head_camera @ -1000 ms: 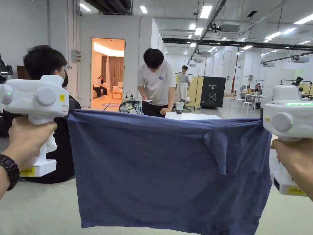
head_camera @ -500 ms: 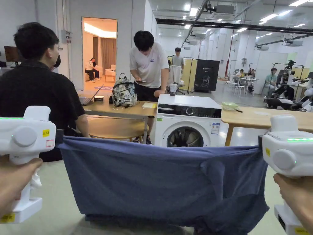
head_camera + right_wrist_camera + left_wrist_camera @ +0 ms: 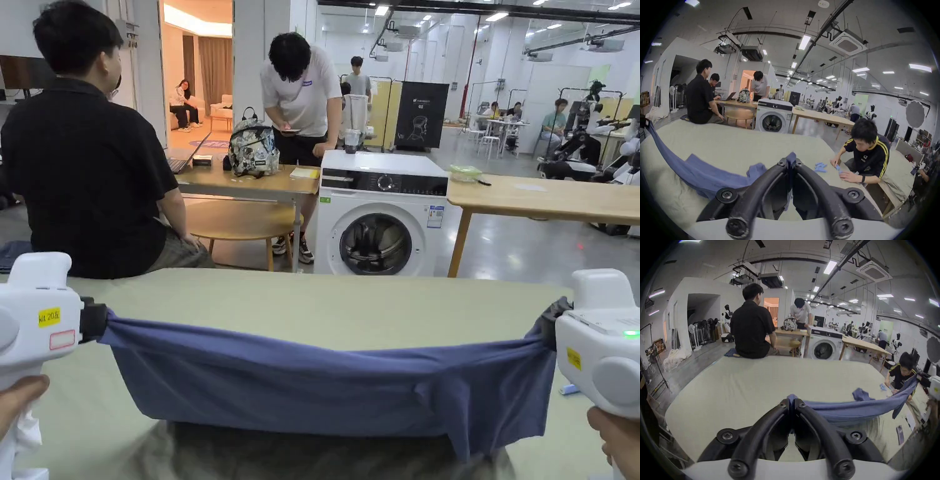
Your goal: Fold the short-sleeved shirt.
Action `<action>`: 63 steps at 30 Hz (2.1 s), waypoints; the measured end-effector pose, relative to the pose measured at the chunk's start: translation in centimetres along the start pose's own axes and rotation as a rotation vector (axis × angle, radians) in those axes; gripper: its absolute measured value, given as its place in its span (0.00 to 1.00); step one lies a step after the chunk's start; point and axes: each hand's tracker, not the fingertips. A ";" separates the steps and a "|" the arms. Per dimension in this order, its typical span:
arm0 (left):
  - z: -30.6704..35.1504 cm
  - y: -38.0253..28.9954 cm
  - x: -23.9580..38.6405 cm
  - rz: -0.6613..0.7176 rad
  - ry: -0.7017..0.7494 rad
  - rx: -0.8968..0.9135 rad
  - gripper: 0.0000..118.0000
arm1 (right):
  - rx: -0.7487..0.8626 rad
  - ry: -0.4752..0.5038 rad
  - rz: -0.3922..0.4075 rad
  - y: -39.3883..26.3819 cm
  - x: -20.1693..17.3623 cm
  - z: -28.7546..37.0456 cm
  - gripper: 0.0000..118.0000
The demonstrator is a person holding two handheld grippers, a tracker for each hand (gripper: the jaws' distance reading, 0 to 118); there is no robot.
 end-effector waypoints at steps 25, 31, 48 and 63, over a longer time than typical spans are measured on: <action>-6.2 -20.9 -2.2 -0.014 -0.017 -0.610 0.00 | -0.620 0.073 0.100 -22.6 -0.7 -1.9 0.02; -7.2 -21.2 -1.9 0.017 0.001 -0.605 0.12 | -0.619 0.060 0.045 -23.3 -1.0 -2.7 0.27; -5.0 -12.1 7.1 -0.113 -0.011 0.081 0.23 | -0.010 0.073 -0.124 -12.0 -8.9 -0.8 0.17; -8.5 -9.7 7.7 -0.039 0.013 0.104 0.00 | 0.061 0.160 -0.155 -9.9 -12.8 -2.7 0.00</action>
